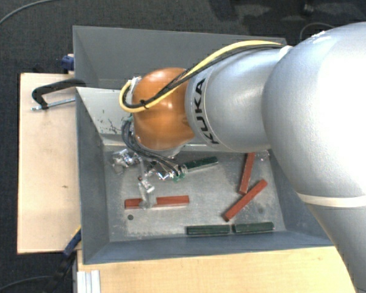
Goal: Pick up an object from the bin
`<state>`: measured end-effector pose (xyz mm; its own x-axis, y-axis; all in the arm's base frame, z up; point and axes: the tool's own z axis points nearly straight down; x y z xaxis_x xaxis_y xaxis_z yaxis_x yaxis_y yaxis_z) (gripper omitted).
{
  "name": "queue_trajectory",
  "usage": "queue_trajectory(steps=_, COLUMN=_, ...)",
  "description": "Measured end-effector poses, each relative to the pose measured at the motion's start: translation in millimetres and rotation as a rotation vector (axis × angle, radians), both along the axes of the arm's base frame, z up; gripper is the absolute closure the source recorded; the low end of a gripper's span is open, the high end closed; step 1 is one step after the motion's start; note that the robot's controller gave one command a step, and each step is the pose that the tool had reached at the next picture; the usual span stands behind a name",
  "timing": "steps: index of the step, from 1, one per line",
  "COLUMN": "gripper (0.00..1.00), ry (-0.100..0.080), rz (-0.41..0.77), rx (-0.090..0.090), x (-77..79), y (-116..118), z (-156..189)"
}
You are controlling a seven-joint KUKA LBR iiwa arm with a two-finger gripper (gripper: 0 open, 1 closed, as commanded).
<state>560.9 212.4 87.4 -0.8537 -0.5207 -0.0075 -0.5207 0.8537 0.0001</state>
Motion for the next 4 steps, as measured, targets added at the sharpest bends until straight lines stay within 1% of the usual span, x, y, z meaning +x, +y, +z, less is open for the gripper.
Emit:
queue_trajectory(steps=1, gripper=0.00, ry=0.005, rz=0.338, rx=-0.004, x=-24.7, y=-0.8, z=-15.8)
queue_trajectory(steps=2, gripper=1.00, ry=0.004, rz=0.337, rx=-0.002, x=-24.2, y=-0.7, z=-15.3)
queue_trajectory(steps=3, gripper=1.00, ry=-0.009, rz=0.344, rx=-0.001, x=-22.1, y=-0.8, z=108.7)
queue_trajectory(steps=4, gripper=1.00, ry=-0.005, rz=0.380, rx=-0.001, x=-12.1, y=11.8, z=139.0)
